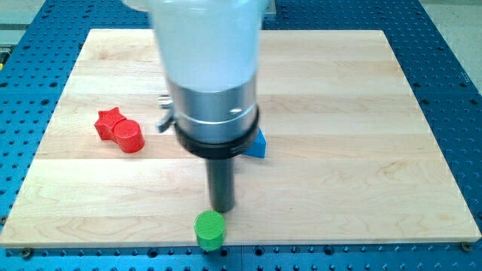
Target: Push the green circle to the left side
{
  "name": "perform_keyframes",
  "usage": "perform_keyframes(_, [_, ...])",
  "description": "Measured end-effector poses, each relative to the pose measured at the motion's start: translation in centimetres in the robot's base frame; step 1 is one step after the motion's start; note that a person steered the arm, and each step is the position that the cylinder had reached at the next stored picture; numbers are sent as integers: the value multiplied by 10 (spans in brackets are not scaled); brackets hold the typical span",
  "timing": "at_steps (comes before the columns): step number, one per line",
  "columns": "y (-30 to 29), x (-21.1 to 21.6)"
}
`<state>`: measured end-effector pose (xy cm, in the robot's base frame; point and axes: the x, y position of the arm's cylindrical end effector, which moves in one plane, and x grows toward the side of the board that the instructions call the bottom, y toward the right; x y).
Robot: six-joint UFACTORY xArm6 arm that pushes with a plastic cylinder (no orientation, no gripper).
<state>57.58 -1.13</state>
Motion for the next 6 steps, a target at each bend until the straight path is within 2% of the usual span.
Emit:
perform_keyframes(1, [30,43])
perform_keyframes(3, [8,43])
perform_keyframes(5, [-90,34])
perform_keyframes(6, [-156,1])
